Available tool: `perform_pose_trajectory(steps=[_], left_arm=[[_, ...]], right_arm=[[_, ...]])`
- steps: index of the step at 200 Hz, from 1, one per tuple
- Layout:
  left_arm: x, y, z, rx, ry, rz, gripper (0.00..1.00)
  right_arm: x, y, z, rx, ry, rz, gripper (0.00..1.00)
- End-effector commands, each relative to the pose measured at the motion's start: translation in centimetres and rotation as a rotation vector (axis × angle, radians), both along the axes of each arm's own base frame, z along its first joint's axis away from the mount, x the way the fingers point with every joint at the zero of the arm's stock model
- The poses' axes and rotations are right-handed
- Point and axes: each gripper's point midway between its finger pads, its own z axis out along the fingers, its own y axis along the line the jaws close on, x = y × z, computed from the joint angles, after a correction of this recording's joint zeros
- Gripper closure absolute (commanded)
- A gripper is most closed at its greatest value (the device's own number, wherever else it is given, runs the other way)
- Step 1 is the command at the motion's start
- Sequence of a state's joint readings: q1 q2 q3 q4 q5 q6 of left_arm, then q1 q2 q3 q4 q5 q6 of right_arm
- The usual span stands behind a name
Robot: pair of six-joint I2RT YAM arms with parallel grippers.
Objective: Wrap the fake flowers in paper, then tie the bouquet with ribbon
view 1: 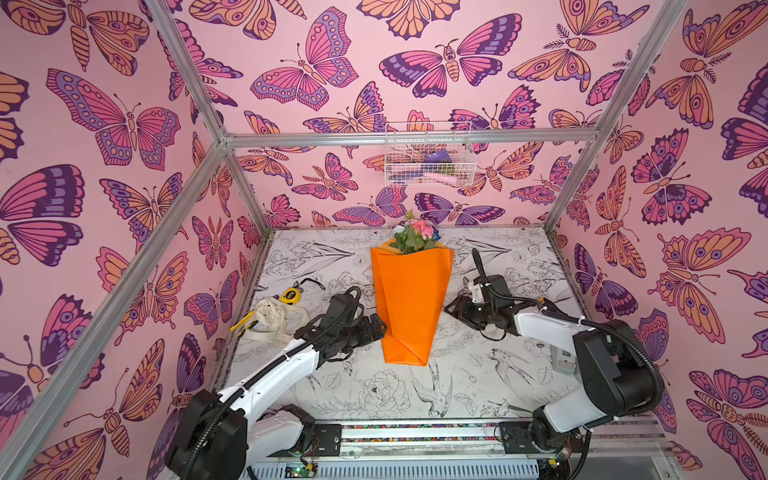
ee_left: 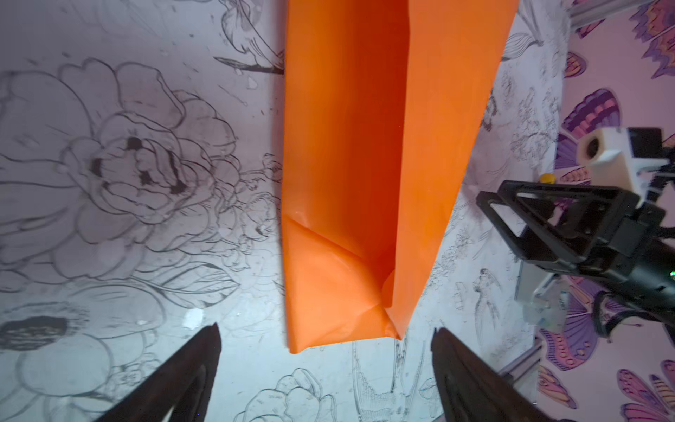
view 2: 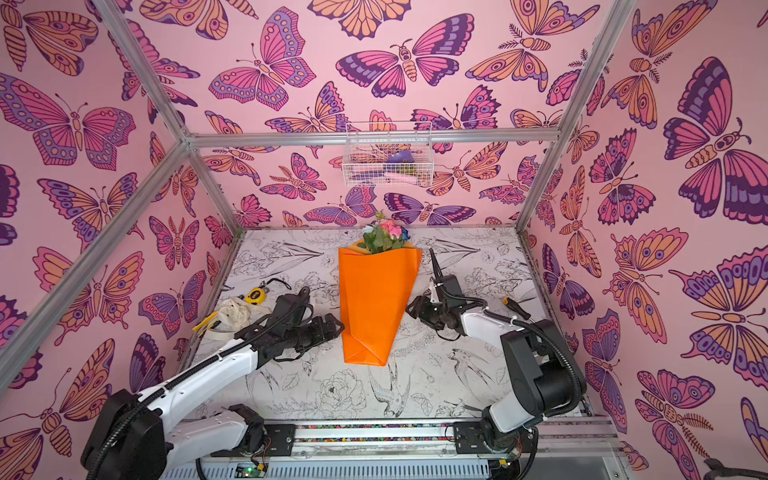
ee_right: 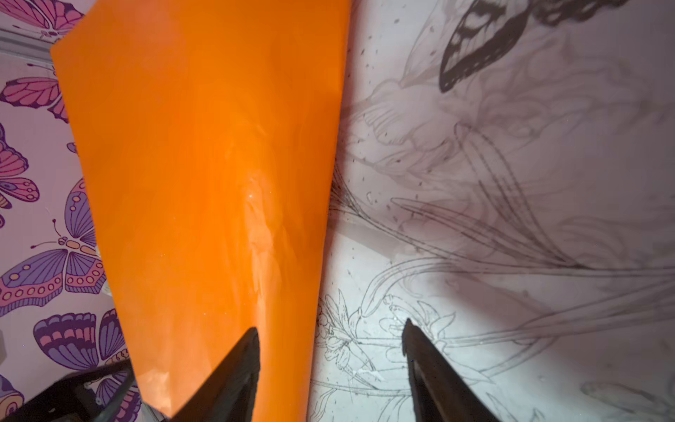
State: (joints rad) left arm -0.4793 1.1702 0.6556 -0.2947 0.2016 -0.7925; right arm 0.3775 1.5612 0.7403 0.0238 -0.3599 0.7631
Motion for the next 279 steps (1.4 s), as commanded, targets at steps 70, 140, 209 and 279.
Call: perform_pose_trajectory(steps=[70,140,209,279], left_arm=[[6.4,-2.1,-1.7,0.059,-0.016,-0.086,0.01],[7.9,-3.0,-6.4,0.025,0.093,-0.102,0.33],[8.0,-2.8,-9.1,0.023,0.148,-0.086,0.84],[8.3,-3.6,-8.9,-0.02,0.148,-0.097,0.89]], right_arm=[[0.3,4.2,-2.0,-0.051,0.021,0.069,0.36],[1.4,5.9,-2.7,0.025,0.007,0.083,0.35],[4.6,8.9,-3.4,0.095,-0.033,0.133,0.37],[6.6,8.7,-5.4,0.043,0.011,0.116,0.68]])
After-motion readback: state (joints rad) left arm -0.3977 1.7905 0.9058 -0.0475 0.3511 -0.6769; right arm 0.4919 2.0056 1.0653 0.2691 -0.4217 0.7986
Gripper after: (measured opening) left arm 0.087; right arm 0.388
